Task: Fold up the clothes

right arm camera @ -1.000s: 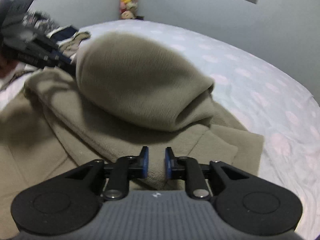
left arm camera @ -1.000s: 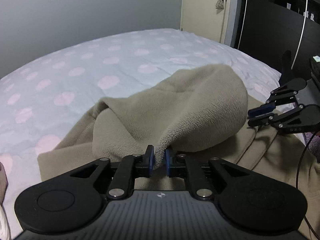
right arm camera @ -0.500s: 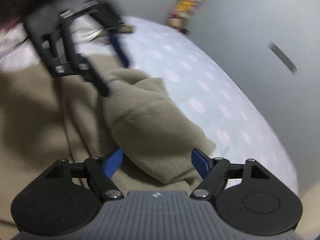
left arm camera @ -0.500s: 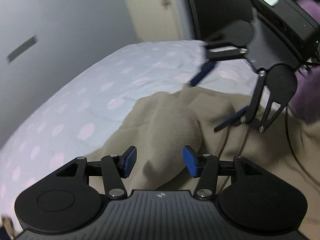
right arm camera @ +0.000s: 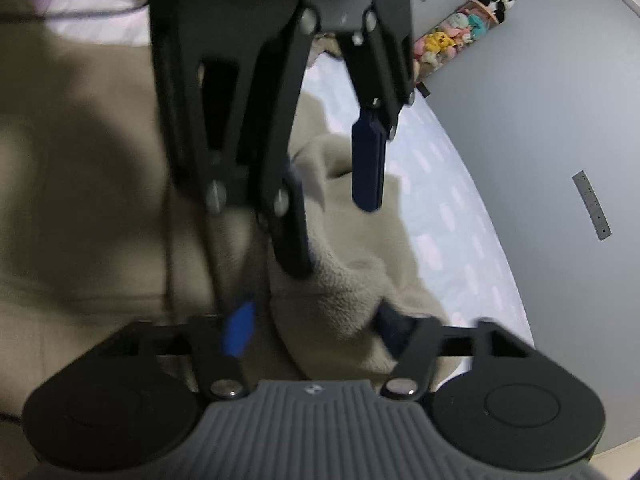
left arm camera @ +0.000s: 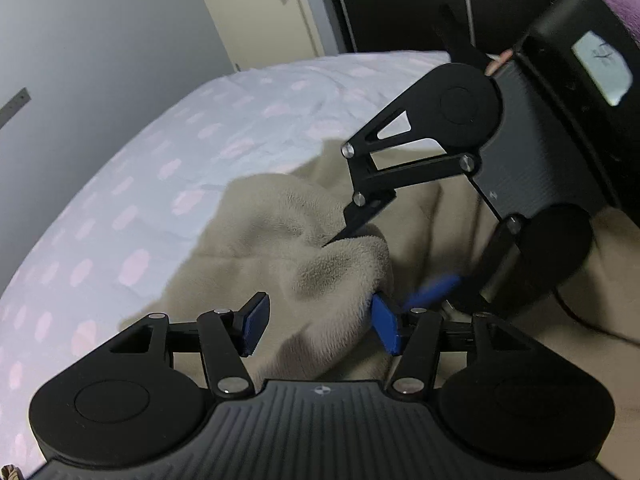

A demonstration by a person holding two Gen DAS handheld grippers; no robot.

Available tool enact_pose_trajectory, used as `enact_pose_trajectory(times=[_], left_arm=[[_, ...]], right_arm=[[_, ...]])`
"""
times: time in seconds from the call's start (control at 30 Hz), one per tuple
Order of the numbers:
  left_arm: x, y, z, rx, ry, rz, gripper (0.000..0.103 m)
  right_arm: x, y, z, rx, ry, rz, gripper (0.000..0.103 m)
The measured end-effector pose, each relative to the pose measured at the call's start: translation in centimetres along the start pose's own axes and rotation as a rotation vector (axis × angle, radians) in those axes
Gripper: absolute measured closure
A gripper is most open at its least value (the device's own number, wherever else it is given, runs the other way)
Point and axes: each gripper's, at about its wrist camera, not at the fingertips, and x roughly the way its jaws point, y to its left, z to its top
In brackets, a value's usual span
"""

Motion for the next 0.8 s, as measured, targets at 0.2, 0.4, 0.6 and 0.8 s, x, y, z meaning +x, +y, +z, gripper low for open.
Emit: enact_pose_trajectory(times=[0.2, 0.4, 0.6, 0.8], left_arm=[[2.1, 0.1, -2.3, -0.112, 0.140, -0.002, 0.068], [0.9, 1.4, -4.1, -0.285, 0.109, 0.000, 0.068], [-2.2, 3.6, -3.1, -0.479, -0.018, 0.071, 0.060], [-1.5, 6.6, -2.2, -0.668, -0.066, 0.121, 0.060]], right_arm=[[0.1, 1.1, -0.8, 0.079, 0.022, 0.037, 0.078], [-0.5, 2.1, -1.0, 0.114, 0.036, 0.025, 0.068], [-3.7, 0.6, -1.6, 0.322, 0.013, -0.057, 0.060], [-7.0, -2.2, -4.7, 0.659, 0.024, -0.155, 0.067]])
